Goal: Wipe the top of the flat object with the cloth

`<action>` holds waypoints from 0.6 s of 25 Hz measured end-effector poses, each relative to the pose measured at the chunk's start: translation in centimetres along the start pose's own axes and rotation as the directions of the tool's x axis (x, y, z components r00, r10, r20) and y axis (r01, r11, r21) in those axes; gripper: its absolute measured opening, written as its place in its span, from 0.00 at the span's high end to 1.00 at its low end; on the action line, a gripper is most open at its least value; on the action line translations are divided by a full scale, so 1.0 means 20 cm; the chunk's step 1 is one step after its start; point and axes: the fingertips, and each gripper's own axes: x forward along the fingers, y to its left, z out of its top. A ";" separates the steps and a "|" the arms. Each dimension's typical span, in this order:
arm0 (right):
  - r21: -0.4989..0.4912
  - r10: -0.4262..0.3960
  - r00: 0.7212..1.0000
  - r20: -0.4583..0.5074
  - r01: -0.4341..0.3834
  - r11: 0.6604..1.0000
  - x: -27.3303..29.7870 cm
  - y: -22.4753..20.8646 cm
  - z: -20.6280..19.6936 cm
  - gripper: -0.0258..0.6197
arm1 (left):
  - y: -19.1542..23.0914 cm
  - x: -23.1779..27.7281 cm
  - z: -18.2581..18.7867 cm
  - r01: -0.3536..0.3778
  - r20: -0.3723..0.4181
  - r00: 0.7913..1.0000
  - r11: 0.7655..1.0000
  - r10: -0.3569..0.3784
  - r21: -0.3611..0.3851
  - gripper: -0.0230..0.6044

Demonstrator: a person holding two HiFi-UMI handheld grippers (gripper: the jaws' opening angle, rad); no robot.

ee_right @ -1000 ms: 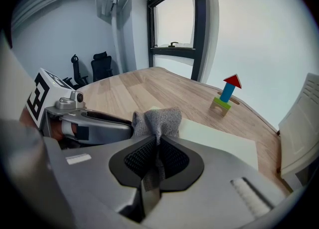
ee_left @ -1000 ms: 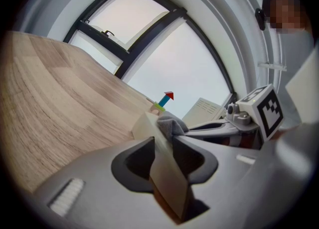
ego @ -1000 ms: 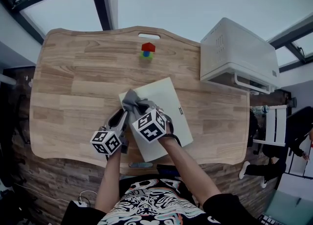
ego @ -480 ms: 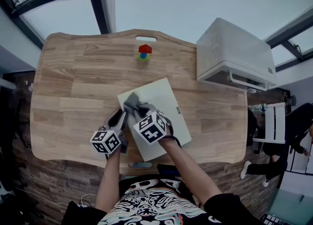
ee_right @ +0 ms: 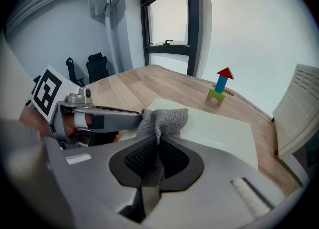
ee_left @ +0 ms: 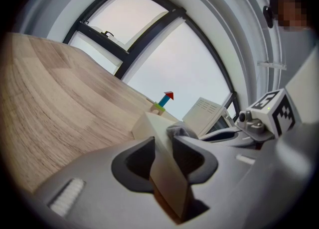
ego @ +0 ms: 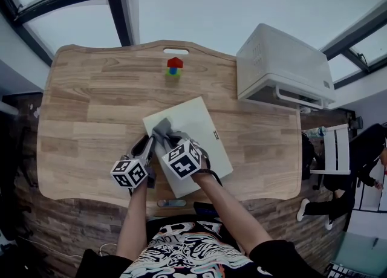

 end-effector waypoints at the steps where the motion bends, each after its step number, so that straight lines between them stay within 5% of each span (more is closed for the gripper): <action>1: 0.001 -0.003 1.000 -0.004 0.003 1.000 0.00 0.01 -0.01 0.93 | 0.00 0.00 0.00 -0.001 -0.001 1.000 1.000 0.001 0.000 0.69; 15: 0.046 0.005 1.000 -0.014 -0.004 0.999 -0.05 0.07 -0.08 0.93 | 0.00 0.00 0.00 -0.005 0.007 1.000 1.000 0.005 0.012 0.70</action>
